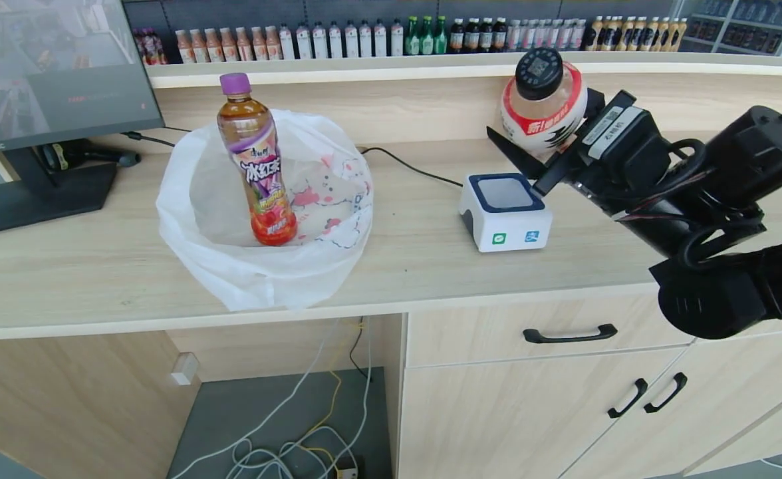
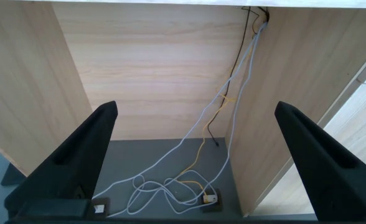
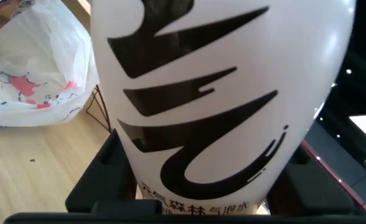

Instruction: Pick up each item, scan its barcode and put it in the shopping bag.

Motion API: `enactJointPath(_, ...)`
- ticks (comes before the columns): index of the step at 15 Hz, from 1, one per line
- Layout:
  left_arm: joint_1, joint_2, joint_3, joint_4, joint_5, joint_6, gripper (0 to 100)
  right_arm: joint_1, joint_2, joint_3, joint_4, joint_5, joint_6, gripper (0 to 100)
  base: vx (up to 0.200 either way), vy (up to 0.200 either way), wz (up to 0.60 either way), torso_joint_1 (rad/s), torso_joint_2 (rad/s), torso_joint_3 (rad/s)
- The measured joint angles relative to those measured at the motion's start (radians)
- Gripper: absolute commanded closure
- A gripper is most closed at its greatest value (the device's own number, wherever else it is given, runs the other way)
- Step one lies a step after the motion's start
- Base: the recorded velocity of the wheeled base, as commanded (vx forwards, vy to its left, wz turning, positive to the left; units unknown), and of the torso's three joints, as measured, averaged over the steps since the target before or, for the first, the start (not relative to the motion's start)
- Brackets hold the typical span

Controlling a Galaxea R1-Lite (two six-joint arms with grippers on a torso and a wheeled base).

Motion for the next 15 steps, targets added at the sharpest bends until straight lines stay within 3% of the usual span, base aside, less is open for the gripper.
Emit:
enactJointPath(4, 0.0, 0.0, 0.0, 0.0, 0.0, 0.0, 0, -0.012, 0.042, 0.003, -0.079, 0.102, -0.021, 100, 0.0, 0.0, 0.0, 0.0, 0.0, 0.0)
enactJointPath(15, 0.0, 0.0, 0.0, 0.0, 0.0, 0.0, 0, -0.025, 0.126, -0.002, -0.104, 0.141, -0.033, 100, 0.0, 0.0, 0.0, 0.0, 0.0, 0.0)
